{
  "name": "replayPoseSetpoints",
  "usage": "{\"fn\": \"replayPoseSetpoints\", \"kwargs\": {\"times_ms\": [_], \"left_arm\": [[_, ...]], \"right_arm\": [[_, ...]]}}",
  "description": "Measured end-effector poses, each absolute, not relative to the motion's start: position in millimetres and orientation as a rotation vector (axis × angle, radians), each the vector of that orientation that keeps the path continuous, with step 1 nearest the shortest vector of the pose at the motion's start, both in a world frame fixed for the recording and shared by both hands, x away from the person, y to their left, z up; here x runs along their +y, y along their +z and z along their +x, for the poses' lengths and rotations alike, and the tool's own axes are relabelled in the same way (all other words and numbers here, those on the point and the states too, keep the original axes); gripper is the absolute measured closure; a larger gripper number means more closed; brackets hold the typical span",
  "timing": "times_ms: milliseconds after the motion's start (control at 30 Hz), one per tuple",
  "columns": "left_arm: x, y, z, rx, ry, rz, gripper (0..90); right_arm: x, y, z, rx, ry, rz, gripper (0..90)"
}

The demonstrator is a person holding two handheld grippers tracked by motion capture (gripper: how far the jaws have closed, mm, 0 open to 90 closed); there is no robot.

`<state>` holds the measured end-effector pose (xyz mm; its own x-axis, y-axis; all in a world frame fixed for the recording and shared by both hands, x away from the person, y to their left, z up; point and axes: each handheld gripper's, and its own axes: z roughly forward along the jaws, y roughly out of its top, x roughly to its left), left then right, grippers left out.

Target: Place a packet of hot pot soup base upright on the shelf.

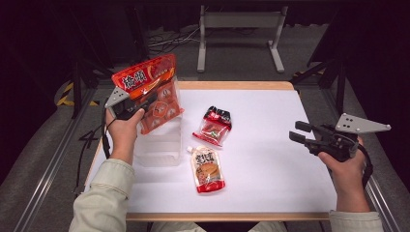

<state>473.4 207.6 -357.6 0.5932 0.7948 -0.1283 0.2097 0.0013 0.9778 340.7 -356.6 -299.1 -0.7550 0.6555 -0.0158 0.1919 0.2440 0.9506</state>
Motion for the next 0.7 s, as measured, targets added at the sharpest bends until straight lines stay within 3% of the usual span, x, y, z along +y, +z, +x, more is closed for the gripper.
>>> {"fn": "replayPoseSetpoints", "kwargs": {"times_ms": [700], "left_arm": [[209.8, -362.1, 464.5, 0.912, 0.602, 1.584, 71.2]], "right_arm": [[-349.5, -301.4, 341.6, 2.147, 1.539, 0.732, 52.0]]}}
